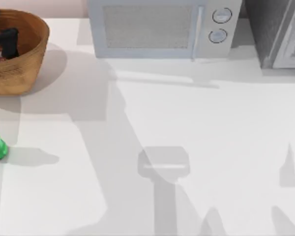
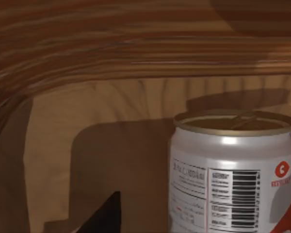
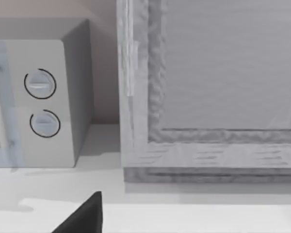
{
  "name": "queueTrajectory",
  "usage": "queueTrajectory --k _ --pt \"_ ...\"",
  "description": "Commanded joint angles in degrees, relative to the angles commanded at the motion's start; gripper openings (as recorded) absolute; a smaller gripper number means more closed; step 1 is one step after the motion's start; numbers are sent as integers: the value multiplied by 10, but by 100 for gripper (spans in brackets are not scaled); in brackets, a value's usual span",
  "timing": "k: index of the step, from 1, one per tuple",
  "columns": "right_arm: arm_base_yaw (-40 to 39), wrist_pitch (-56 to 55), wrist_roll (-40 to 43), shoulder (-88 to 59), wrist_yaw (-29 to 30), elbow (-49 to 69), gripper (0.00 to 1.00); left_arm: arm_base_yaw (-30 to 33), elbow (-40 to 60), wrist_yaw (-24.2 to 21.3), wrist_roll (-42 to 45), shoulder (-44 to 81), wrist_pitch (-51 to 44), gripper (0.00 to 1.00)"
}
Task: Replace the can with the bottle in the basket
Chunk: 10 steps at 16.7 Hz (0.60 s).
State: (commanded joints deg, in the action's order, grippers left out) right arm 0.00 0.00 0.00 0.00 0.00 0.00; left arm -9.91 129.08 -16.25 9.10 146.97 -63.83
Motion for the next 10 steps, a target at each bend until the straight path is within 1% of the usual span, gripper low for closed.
queueTrajectory --k 2,10 --pt "0 0 0 0 0 0 100 0 0 0 0 0 0 100" --pt "0 0 0 0 0 0 100 0 0 0 0 0 0 40"
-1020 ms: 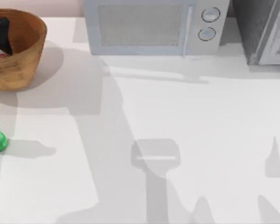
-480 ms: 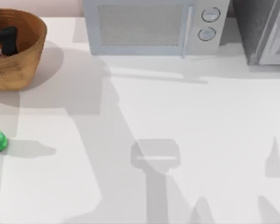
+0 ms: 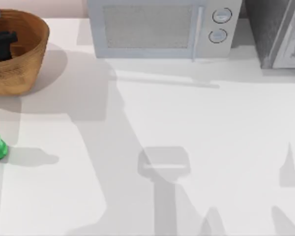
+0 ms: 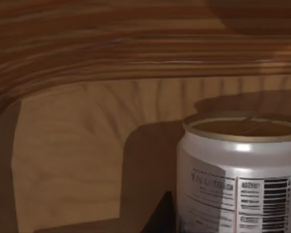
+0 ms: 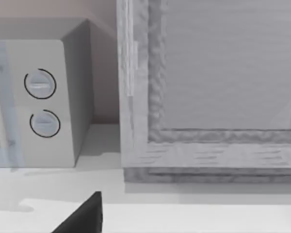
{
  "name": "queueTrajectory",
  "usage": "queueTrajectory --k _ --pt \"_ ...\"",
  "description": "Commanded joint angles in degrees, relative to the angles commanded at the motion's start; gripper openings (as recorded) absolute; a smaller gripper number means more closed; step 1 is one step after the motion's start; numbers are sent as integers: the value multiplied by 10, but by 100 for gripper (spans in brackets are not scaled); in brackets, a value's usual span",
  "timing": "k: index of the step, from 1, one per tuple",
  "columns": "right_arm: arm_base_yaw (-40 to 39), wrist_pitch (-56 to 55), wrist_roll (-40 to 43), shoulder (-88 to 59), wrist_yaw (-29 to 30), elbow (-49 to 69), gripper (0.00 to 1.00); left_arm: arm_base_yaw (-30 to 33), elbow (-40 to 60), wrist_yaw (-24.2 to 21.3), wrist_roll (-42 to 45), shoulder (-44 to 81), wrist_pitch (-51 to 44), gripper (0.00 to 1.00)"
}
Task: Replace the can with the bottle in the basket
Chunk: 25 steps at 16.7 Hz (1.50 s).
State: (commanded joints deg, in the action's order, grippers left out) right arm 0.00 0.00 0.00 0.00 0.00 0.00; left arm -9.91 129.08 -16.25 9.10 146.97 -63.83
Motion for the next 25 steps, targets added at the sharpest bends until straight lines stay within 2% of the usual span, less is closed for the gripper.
queueTrajectory --k 5,6,13,17,21,25 --pt "0 0 0 0 0 0 100 0 0 0 0 0 0 2" --pt "0 0 0 0 0 0 100 0 0 0 0 0 0 0" --pt "0 0 0 0 0 0 100 0 0 0 0 0 0 0" --pt "0 0 0 0 0 0 100 1 -39 2 -3 -56 8 0" --pt "0 0 0 0 0 0 100 -5 -142 26 -21 -162 75 0" --pt "0 0 0 0 0 0 100 0 -320 60 -35 -362 186 0"
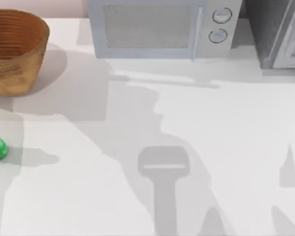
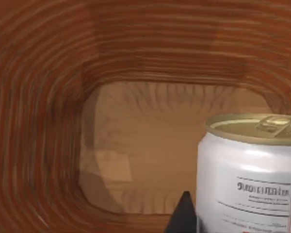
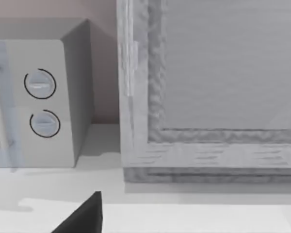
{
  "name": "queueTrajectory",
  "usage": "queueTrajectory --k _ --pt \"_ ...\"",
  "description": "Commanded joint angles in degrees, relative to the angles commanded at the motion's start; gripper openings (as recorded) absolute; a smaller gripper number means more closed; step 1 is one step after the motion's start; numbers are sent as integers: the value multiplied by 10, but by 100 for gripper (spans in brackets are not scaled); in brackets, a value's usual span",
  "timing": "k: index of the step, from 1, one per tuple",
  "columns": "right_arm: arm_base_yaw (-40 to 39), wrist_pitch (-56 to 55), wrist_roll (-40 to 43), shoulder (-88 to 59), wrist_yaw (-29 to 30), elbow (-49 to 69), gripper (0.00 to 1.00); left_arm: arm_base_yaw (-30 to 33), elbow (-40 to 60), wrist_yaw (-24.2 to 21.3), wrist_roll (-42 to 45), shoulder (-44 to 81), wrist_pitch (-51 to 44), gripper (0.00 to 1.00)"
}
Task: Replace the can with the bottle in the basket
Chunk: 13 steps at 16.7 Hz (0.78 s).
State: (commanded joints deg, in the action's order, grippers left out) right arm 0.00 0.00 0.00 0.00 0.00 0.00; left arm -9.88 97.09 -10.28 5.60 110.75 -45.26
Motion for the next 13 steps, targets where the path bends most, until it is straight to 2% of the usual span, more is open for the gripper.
queueTrajectory --k 8,13 --pt "0 0 0 0 0 0 100 40 -476 62 -22 -547 249 0" --pt "0 0 0 0 0 0 100 71 -745 86 -35 -859 366 0"
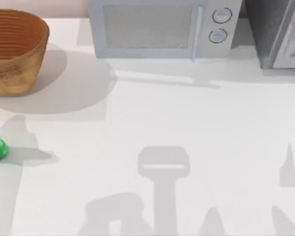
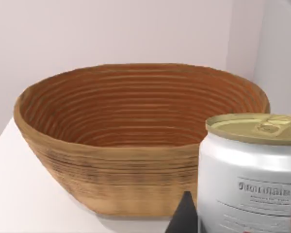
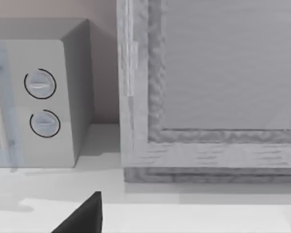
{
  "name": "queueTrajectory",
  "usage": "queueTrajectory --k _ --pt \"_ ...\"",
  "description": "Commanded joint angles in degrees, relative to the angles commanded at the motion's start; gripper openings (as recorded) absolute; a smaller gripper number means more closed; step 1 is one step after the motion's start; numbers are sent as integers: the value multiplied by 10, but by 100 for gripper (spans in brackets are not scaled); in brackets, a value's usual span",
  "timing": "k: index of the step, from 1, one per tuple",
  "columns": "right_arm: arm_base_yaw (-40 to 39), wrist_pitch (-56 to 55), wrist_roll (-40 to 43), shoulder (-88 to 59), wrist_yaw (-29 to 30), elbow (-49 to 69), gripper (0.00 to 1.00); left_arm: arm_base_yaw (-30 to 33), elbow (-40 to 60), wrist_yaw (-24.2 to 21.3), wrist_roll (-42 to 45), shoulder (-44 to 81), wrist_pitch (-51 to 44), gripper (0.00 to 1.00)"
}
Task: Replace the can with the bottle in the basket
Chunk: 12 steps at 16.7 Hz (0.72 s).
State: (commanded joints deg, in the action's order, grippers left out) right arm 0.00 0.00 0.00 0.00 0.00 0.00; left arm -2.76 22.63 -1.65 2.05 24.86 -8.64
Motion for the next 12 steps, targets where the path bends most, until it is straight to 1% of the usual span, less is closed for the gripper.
queueTrajectory --k 3,6,8,12 --pt "0 0 0 0 0 0 100 15 -120 9 -8 -134 47 0" --pt "0 0 0 0 0 0 100 24 -198 15 -16 -218 76 0" --pt "0 0 0 0 0 0 100 27 -222 16 -20 -244 85 0" --pt "0 0 0 0 0 0 100 28 -226 16 -21 -249 86 0"
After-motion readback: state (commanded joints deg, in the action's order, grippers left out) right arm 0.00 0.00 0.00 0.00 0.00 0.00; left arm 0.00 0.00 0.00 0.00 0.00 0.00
